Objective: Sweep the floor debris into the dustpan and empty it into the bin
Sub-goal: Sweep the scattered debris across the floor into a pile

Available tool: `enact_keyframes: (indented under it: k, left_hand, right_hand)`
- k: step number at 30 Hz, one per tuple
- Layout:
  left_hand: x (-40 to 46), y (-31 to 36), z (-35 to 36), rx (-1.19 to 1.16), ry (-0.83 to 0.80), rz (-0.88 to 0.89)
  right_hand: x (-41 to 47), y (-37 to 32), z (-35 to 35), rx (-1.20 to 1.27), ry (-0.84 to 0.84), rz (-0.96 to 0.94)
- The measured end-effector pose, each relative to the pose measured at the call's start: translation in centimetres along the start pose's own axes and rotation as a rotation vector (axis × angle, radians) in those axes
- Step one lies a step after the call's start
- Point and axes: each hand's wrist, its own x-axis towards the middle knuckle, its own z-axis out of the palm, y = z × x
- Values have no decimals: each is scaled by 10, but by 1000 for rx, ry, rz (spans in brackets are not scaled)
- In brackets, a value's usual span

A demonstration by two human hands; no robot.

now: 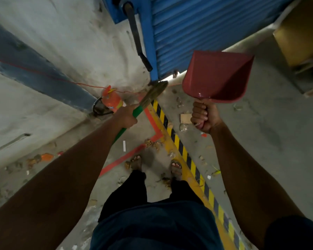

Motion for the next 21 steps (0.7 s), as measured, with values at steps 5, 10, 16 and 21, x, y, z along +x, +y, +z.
enact_keyframes:
  k: [5, 10, 16, 21]
  left_hand:
    - [65, -4, -1, -2, -40, 52]
    - [133, -15, 9, 65, -60, 168]
    - [188, -16, 21, 56, -114, 182]
    - [250, -18, 43, -2, -70, 190]
  right_hand:
    - [18, 15, -9, 12, 115, -95]
    - [57, 40, -25, 87, 211, -223]
    - [90, 52, -45, 164, 230, -344]
    - [121, 45, -80, 199, 231, -372]
